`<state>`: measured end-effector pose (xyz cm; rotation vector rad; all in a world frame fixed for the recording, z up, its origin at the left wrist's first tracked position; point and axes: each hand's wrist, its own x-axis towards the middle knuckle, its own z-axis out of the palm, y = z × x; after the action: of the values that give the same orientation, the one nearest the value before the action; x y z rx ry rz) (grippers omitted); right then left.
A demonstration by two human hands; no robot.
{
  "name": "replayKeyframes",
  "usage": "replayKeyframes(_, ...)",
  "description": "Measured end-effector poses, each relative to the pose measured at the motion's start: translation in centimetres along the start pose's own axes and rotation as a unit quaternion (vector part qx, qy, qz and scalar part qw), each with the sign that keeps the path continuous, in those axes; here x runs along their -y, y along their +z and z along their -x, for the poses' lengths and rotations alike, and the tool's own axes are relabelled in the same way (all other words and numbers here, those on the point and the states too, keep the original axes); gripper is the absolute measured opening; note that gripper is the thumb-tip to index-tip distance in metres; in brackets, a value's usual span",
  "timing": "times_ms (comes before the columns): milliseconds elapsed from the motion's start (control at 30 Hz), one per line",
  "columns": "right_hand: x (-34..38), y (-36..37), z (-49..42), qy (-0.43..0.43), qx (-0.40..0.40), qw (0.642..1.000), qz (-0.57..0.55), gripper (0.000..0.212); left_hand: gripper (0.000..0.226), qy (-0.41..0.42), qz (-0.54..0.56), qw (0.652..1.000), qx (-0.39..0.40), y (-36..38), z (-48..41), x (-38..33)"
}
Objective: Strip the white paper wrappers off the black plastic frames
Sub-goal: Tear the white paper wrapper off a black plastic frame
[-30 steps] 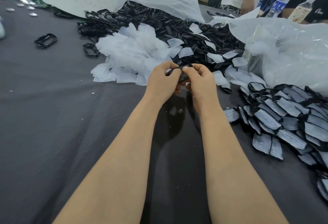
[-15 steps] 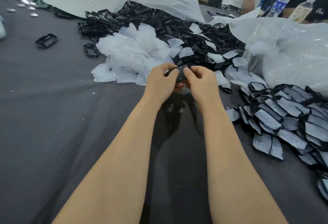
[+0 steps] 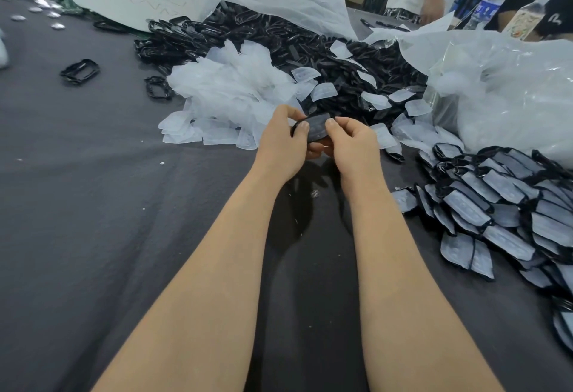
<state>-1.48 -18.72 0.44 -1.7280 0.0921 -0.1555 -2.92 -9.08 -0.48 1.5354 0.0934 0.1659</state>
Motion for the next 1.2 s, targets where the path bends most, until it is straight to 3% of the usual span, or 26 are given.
replayKeyframes(300,-0.15,0.22,0.06,-0.013,-0.048,0.998,0.024,0.016,0.014,0.007,0.012,1.0,0.02,-0.26,0.21,-0.16)
replayKeyframes(533,-0.23,-0.2,-0.09,-0.058,0.017,0.994,0.094,0.014,0.021,0.018,0.016,1.0,-0.019,-0.68,-0.01,-0.18)
replayKeyframes(633,-0.24,-0.21,-0.07,-0.057,0.004,0.996,0.069,0.007,0.021,0.013,0.032,0.999,-0.017,-0.46,0.05,-0.18)
replayKeyframes(800,-0.11,-0.16,0.05,-0.023,-0.024,0.999,-0.021,0.017,0.016,-0.021,0.08,0.996,-0.024,-0.24,-0.06,0.0)
replayKeyframes(933,-0.2,0.0,0.2,-0.028,-0.023,0.999,-0.009,0.006,0.013,-0.013,0.051,0.998,-0.032,-0.24,-0.12,0.07)
replayKeyframes(1200,-0.34,0.15,0.18,-0.032,-0.014,0.999,0.02,0.01,0.01,0.003,0.048,0.998,-0.047,-0.07,0.03,-0.09)
